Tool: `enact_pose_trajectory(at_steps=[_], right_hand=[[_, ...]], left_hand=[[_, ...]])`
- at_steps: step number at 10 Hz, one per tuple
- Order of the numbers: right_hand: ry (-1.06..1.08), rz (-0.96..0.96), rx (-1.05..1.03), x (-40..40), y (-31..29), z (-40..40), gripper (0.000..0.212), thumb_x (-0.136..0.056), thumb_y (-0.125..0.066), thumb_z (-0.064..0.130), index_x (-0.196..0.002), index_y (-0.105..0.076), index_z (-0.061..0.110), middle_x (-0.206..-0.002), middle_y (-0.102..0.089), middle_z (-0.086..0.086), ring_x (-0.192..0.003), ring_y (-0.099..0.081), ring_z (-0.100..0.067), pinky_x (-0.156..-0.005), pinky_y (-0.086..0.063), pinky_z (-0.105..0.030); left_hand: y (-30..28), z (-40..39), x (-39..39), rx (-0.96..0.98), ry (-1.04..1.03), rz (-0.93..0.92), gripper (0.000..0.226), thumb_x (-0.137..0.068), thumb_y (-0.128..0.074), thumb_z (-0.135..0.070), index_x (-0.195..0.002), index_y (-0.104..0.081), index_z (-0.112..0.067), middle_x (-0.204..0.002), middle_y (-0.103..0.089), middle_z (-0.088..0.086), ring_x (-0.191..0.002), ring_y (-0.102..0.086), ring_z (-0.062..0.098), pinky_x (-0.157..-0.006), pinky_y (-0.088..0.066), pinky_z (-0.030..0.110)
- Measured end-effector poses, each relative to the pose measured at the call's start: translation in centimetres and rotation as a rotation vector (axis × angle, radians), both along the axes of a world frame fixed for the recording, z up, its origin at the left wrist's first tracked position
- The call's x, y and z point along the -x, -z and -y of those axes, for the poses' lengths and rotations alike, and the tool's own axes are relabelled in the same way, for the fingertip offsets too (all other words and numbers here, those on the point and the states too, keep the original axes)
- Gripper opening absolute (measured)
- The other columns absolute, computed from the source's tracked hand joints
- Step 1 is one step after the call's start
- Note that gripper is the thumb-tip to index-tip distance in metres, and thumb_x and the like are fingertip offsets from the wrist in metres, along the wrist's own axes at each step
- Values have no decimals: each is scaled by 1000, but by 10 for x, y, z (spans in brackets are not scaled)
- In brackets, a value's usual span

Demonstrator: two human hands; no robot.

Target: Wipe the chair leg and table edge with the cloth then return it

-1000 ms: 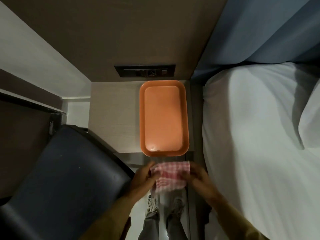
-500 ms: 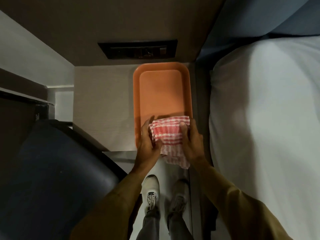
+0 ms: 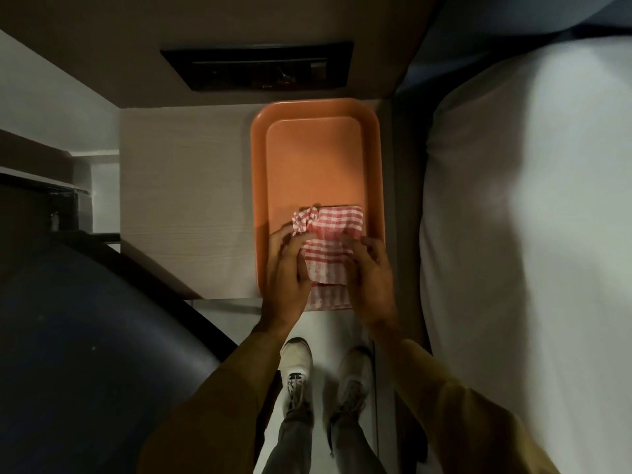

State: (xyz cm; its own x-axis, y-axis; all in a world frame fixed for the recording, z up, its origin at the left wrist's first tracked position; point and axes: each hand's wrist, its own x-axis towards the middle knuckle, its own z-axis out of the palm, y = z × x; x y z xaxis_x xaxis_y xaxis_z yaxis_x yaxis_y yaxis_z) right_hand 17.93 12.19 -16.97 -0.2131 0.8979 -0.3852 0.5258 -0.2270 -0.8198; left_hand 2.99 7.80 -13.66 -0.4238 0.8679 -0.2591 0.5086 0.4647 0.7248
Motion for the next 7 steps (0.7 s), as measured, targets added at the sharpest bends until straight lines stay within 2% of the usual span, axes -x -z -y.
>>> enact_pose_trajectory(at_steps=[1,2,3,4,5,6,7], right_hand=[[18,20,152,5,-10,-4,22,-100,-65,55,-122,-61,56,-115,-75,30,-101,-79,3,-67,-64,-15],[-101,199,10,7,-11,-8,19,-95,-55,76,-112,-46,80,-130,-58,36,-100,-74,1,-81,-63,-23],[-132,212,18,8,-17,-8,32,-92,-49,83,-122,-37,82,-146,-46,29,-119,-64,-4,-101,-61,-46],[-33,123,139,10,-23,-8,66,-92,-43,87,-152,-29,62,-172,-29,10,-146,-54,-29,-114,-50,-64],[-105,199,178,12,-28,-8,71,-100,-39,77,-163,-18,50,-177,-20,4,-155,-44,-34,-119,-45,-68],[-249,348,92,7,-41,-6,76,-107,-48,53,-171,-13,33,-180,-8,-8,-164,-22,-35,-129,-31,-64],[-258,367,27,-13,-69,20,89,-98,-34,67,-171,5,34,-182,3,-5,-166,-4,-27,-127,-12,-48]], left_hand=[[4,-3,1,114,127,-32,51,-110,-52,-3,-160,-52,-12,-172,-31,16,-159,-38,31,-125,-49,49],[6,-2,3,236,285,-171,67,-110,-59,-15,-171,-31,-16,-179,-14,21,-164,-29,37,-129,-43,49],[4,-2,6,366,365,-241,78,-111,-56,-25,-174,-10,-25,-182,5,17,-167,-19,37,-129,-41,46],[0,-3,7,478,398,-247,81,-113,-51,-36,-174,2,-32,-182,16,10,-165,-24,37,-116,-55,48],[-5,-4,7,537,411,-315,82,-113,-48,-46,-174,5,-35,-182,16,8,-160,-35,38,-105,-62,49],[-20,-6,7,543,368,-324,81,-112,-40,-54,-174,8,-33,-183,16,8,-162,-34,37,-102,-62,48],[-47,4,5,505,332,-397,83,-112,-36,-57,-174,10,-26,-184,7,11,-159,-40,35,-112,-57,48]])
